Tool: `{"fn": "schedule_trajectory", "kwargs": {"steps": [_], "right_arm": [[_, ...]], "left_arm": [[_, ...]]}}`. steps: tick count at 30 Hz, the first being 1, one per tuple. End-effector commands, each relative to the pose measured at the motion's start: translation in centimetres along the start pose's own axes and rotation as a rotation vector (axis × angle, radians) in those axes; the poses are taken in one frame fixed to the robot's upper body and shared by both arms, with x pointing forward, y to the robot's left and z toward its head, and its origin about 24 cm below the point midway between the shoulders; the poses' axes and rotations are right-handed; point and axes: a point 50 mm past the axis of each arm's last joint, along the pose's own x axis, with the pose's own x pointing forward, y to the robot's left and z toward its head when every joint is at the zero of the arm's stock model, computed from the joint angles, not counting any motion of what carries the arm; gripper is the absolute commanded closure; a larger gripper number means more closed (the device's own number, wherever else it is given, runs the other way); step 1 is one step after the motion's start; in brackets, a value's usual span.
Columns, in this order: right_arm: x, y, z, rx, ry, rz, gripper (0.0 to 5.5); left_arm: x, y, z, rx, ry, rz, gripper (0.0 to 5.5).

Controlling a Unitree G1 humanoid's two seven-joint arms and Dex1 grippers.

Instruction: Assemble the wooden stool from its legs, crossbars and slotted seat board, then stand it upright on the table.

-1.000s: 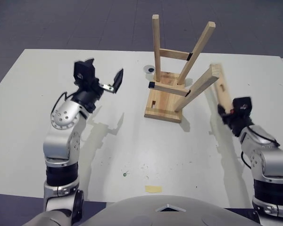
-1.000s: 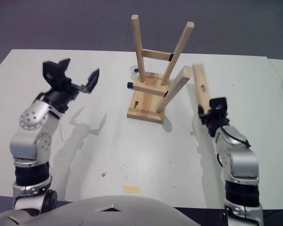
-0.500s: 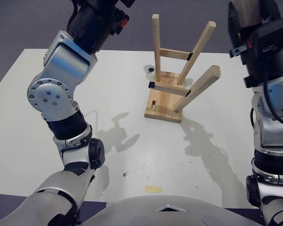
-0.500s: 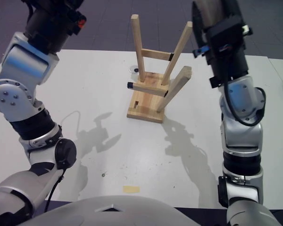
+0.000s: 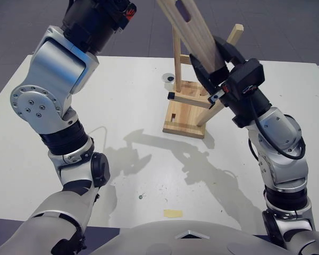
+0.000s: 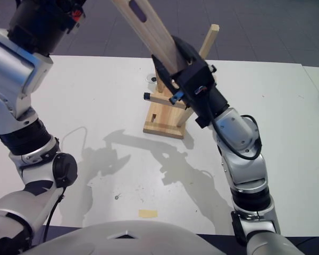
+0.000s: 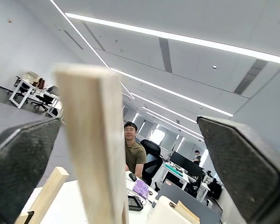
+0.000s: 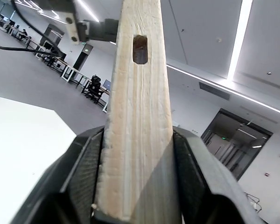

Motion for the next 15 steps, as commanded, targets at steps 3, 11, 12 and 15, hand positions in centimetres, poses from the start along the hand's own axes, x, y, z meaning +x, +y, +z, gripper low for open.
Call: {"fn": "schedule_trajectory", "kwargs": {"steps": [3, 11, 12, 15], "right_arm": [[0.0, 0.6, 0.2, 0.004, 0.0, 0.053, 3.43], [0.0, 0.9, 0.2, 0.011, 0.003, 0.039, 3.43], [0.0, 0.9, 0.2, 0.01, 0.005, 0.039, 3.43], [-0.1, 0.9, 0.1, 0.009, 0.008, 0.041, 3.43]], "left_arm": [[0.1, -0.8, 0.7, 0.015, 0.016, -0.029, 1.08], [-0.2, -0.3, -0.5, 0.12, 0.107, 0.002, 2.34], [-0.2, -0.4, -0.6, 0.126, 0.107, -0.002, 2.38], [-0.4, -0.6, -0.4, 0.153, 0.098, -0.013, 3.02]]}}
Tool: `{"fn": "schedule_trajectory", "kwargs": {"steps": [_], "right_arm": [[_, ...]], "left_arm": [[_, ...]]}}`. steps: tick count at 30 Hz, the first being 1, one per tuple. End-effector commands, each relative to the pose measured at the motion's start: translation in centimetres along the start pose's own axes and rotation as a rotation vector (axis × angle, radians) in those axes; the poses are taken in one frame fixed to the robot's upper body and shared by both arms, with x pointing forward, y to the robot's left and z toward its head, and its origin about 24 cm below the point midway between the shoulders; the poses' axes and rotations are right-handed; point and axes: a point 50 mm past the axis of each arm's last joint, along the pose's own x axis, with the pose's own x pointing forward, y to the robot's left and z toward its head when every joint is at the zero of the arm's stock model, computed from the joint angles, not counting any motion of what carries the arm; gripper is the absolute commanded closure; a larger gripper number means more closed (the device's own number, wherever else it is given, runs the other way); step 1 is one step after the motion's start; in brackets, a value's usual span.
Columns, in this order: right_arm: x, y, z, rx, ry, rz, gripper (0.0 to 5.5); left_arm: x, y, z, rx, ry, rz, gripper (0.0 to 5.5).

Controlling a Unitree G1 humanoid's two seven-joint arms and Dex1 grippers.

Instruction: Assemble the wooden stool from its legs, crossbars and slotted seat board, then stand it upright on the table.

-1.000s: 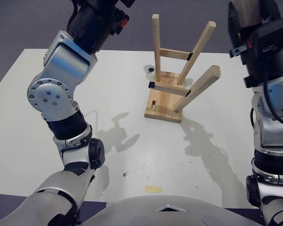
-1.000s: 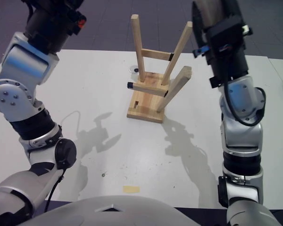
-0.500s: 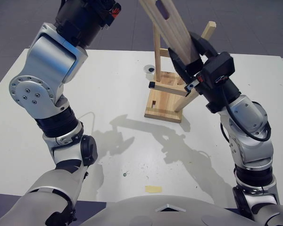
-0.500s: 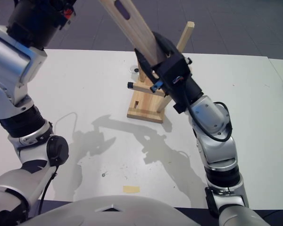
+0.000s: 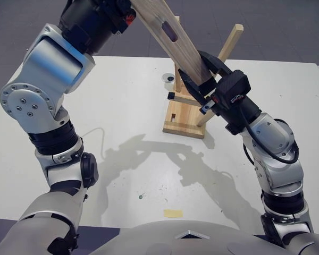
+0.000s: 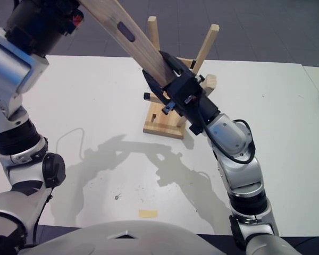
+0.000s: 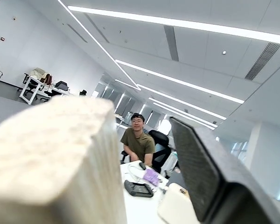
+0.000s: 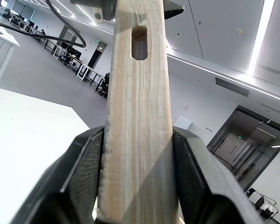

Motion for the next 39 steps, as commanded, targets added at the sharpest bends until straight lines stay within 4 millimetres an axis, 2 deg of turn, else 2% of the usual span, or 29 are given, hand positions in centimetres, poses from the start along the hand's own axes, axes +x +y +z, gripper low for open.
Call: {"fn": "schedule_trajectory", "kwargs": {"steps": [1, 8, 15, 16, 17, 20, 22, 24, 27, 29, 31, 32, 33, 35, 39], "right_arm": [[-0.2, 0.0, 0.1, -0.006, 0.002, 0.0, 3.43], [-0.2, -0.1, 0.0, 0.002, 0.007, -0.006, 3.43], [-0.1, -0.2, -0.2, 0.039, 0.012, -0.03, 3.43], [0.0, -0.3, -0.2, 0.075, 0.007, -0.051, 3.07], [0.2, -0.6, -0.1, 0.114, -0.005, -0.072, 2.95], [0.6, -2.0, 0.8, 0.244, -0.074, -0.174, 2.51], [0.8, -3.2, 1.9, 0.34, -0.141, -0.246, 2.19], [1.1, -5.0, 3.2, 0.422, -0.218, -0.315, 1.86], [0.8, -8.8, 4.7, 0.507, -0.306, -0.461, 1.33], [-0.3, -11.1, 3.9, 0.474, -0.25, -0.573, 0.98], [-2.0, -12.2, 0.9, 0.367, -0.041, -0.672, 0.64], [-3.1, -12.4, -1.3, 0.368, 0.075, -0.727, 0.49], [-4.1, -12.1, -3.1, 0.375, 0.168, -0.762, 0.37], [-5.4, -10.9, -5.2, 0.345, 0.28, -0.76, 0.1], [-6.0, -7.7, -6.6, 0.365, 0.352, -0.652, 0.1]], "left_arm": [[-0.4, -0.2, 0.2, 0.061, 0.0, -0.01, 3.2], [-1.7, -0.1, 0.9, 0.122, -0.011, -0.006, 4.41], [-2.0, -0.3, 1.5, 0.192, -0.035, -0.01, 4.45], [-1.9, -0.2, 1.8, 0.211, -0.053, 0.003, 4.45], [-1.8, 0.0, 2.3, 0.239, -0.076, 0.024, 4.46], [-2.0, 0.6, 3.6, 0.308, -0.15, 0.078, 4.48], [-2.5, 1.3, 3.7, 0.336, -0.16, 0.121, 4.48], [-3.2, 2.2, 3.3, 0.38, -0.132, 0.179, 4.48], [-4.5, 3.9, 2.6, 0.494, -0.038, 0.29, 4.48], [-5.5, 5.3, 2.1, 0.557, 0.02, 0.373, 4.48], [-6.1, 6.4, 1.5, 0.544, 0.026, 0.422, 4.48], [-6.3, 6.8, 0.9, 0.53, 0.029, 0.438, 4.48], [-6.4, 7.2, 0.4, 0.519, 0.036, 0.449, 4.48], [-6.6, 7.7, -0.4, 0.482, 0.04, 0.47, 4.48], [-6.9, 7.9, -1.6, 0.473, 0.068, 0.487, 4.48]]}}
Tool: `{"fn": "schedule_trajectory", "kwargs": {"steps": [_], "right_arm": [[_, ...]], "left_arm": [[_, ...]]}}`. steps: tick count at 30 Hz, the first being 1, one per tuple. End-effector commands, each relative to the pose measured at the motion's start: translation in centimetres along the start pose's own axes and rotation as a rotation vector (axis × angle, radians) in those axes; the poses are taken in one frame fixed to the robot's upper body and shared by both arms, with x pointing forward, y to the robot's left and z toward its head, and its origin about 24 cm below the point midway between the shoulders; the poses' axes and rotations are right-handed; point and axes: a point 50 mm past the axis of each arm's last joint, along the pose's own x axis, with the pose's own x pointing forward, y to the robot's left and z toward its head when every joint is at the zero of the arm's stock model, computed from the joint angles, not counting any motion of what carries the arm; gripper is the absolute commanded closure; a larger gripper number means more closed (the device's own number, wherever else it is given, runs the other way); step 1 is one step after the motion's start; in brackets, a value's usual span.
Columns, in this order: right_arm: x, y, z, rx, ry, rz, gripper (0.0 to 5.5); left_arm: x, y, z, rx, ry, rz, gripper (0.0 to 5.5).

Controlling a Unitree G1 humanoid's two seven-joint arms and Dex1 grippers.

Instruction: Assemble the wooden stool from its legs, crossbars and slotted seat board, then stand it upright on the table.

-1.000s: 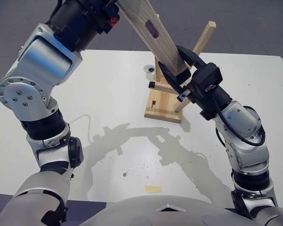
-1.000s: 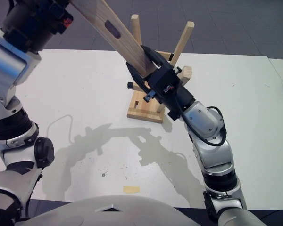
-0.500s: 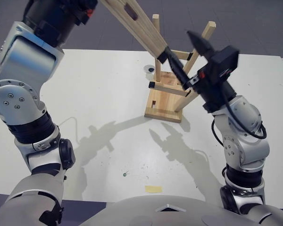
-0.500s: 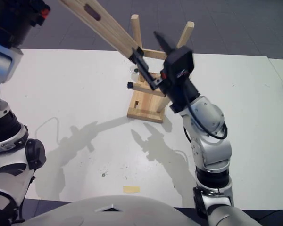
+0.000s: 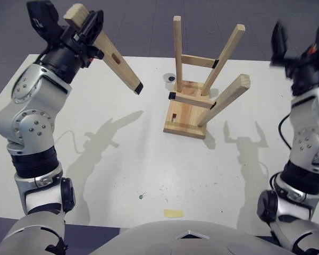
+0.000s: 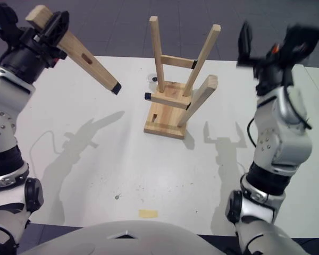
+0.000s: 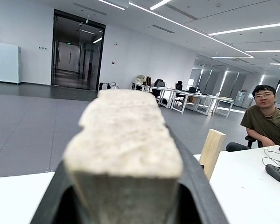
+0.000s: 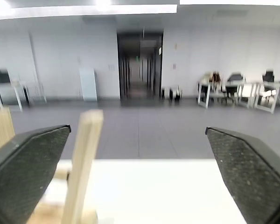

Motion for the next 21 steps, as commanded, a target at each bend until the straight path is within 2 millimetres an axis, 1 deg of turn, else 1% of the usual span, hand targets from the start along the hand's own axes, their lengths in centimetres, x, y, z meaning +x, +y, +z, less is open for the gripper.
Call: {"fn": "schedule_trajectory", "kwargs": {"steps": [1, 3, 5, 8, 11, 12, 14, 17, 19, 21], "right_arm": [[-1.6, 2.5, -1.8, -0.006, 0.047, 0.147, 0.1], [-2.4, 4.2, -2.1, 0.025, 0.05, 0.262, 0.1], [-2.8, 5.3, -2.0, 0.062, 0.042, 0.348, 0.1], [-3.4, 6.1, -2.1, 0.099, 0.052, 0.42, 0.1], [-3.4, 5.9, -1.7, 0.07, 0.02, 0.428, 0.1], [-3.1, 5.6, -1.1, 0.076, -0.017, 0.412, 0.1], [-2.7, 5.3, 0.7, 0.148, -0.108, 0.453, 0.1], [-3.2, 6.1, 3.4, 0.29, -0.193, 0.697, 0.1], [-3.6, 6.3, 4.0, 0.334, -0.185, 0.821, 0.1], [-4.0, 6.4, 4.3, 0.375, -0.152, 0.913, 0.1]], "left_arm": [[-0.3, 0.0, -1.0, -0.002, 0.024, 0.012, 4.48], [-0.2, -0.2, -1.1, 0.006, 0.028, -0.001, 4.48], [0.0, -0.2, -1.0, 0.024, 0.03, -0.01, 4.48], [0.1, 0.1, -1.0, 0.037, 0.033, -0.006, 4.48], [0.2, 0.2, -1.3, 0.049, 0.045, -0.009, 4.48], [0.2, 0.3, -1.4, 0.05, 0.049, -0.009, 4.48], [0.2, 0.6, -1.6, 0.058, 0.057, -0.005, 4.48], [0.3, 1.1, -1.9, 0.061, 0.063, 0.01, 4.48], [0.3, 1.2, -2.0, 0.063, 0.066, 0.012, 4.48], [0.3, 1.2, -2.1, 0.052, 0.063, 0.012, 4.48]]}}
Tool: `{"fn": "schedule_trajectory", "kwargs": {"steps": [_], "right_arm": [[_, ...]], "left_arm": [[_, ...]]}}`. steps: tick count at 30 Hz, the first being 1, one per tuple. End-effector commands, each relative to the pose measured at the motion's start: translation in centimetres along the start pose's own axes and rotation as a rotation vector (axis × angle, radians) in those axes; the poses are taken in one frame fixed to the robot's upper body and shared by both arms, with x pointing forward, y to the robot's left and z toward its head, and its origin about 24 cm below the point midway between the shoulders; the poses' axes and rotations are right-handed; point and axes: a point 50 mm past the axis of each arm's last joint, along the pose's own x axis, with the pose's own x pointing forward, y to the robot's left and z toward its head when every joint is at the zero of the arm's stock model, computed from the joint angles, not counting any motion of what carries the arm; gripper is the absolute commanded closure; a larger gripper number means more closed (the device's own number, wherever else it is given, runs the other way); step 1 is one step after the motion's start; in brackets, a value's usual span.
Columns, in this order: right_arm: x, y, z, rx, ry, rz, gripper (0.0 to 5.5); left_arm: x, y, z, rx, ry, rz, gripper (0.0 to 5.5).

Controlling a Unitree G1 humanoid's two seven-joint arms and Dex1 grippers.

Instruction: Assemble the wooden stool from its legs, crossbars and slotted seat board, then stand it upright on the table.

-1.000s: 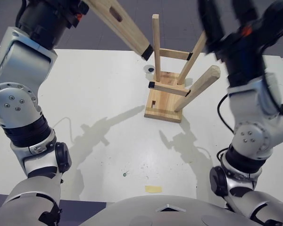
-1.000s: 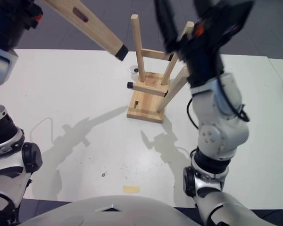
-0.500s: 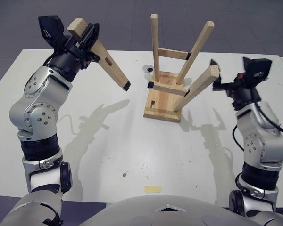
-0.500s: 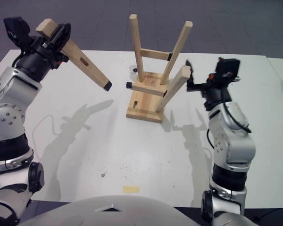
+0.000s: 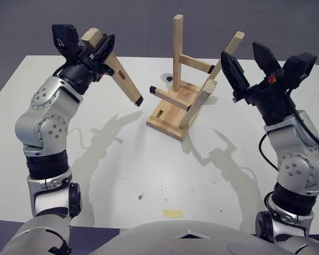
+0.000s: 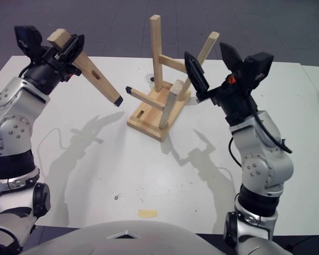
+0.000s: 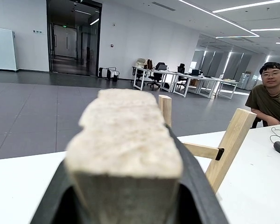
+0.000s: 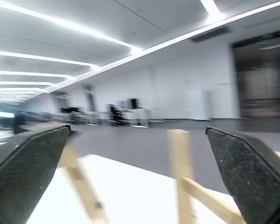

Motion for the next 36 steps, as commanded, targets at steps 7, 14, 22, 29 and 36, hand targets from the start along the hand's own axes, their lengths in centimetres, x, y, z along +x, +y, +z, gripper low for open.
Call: {"fn": "schedule_trajectory", "kwargs": {"steps": [7, 14, 22, 29, 36], "right_arm": [[0.3, 0.7, -1.2, -0.037, 0.27, 0.246, 0.1], [0.4, 0.7, -3.4, -0.078, 0.311, 0.231, 1.01], [-0.1, 1.2, -4.3, -0.077, 0.313, 0.203, 2.18], [-0.1, 1.1, -4.5, -0.081, 0.301, 0.168, 3.27], [0.0, 1.1, -4.8, -0.089, 0.31, 0.17, 3.33]], "left_arm": [[0.7, -0.9, 0.3, -0.005, -0.027, -0.046, 4.48], [1.5, -2.0, -0.2, 0.001, -0.02, -0.081, 4.48], [1.7, -2.5, -0.6, -0.027, -0.012, -0.093, 4.48], [2.1, -2.0, -1.4, -0.068, 0.028, -0.13, 4.48], [3.9, -3.1, -2.3, 0.013, 0.072, -0.195, 4.48]]}}
